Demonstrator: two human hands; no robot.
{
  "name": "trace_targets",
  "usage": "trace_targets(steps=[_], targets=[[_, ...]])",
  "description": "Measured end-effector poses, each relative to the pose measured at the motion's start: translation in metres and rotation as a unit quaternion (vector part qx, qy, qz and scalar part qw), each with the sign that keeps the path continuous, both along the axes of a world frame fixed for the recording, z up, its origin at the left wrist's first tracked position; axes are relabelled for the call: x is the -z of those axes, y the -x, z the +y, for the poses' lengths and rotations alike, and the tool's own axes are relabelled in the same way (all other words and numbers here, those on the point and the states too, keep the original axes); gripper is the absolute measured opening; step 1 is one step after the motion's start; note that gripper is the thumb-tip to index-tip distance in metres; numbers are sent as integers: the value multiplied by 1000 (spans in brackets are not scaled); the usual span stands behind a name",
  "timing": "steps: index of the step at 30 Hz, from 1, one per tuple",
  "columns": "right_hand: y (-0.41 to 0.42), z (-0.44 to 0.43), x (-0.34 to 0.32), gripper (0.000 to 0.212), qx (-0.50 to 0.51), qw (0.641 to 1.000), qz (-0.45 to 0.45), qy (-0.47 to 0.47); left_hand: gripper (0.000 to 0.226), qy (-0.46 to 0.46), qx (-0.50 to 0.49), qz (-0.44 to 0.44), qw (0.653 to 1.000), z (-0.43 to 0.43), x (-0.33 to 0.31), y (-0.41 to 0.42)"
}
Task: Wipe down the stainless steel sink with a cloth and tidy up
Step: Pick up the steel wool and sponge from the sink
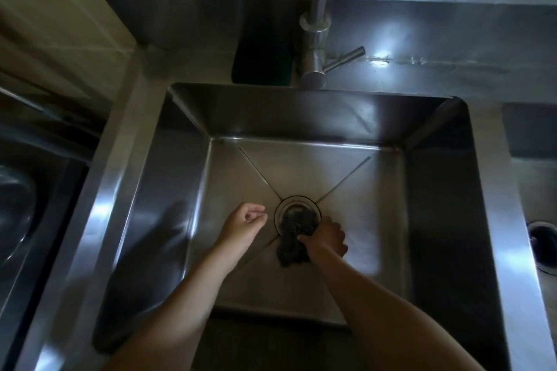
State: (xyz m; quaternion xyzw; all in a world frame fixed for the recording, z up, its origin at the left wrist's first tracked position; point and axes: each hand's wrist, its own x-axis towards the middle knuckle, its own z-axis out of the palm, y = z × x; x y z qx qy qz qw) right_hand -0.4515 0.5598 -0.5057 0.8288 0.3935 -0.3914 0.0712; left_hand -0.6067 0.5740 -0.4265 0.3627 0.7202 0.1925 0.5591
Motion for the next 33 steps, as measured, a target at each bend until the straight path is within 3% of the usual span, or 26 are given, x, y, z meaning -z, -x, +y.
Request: trace_targets(steps=[7, 12, 15, 21, 27, 33], targets=[[-2, 6, 10, 43, 34, 999, 34, 7, 14, 0, 3, 2, 1000, 7, 4, 0], [-12, 4, 12, 46, 79, 990, 106, -45, 11, -13, -7, -9, 1000, 16, 0, -2], [-21, 5, 3, 37, 138, 965, 202, -95, 10, -18, -14, -18, 1000, 21, -5, -2], [-43, 18, -45, 15, 254, 901, 314, -157, 8, -35, -35, -62, 997, 35, -27, -4], [-59, 50, -95, 18, 297, 849, 394, -189, 12, -123, -105, -72, 984, 79, -62, -15], [-57, 83, -129, 22, 287, 828, 423, -231, 14, -228, -82, 47, 969, 138, -93, -12]])
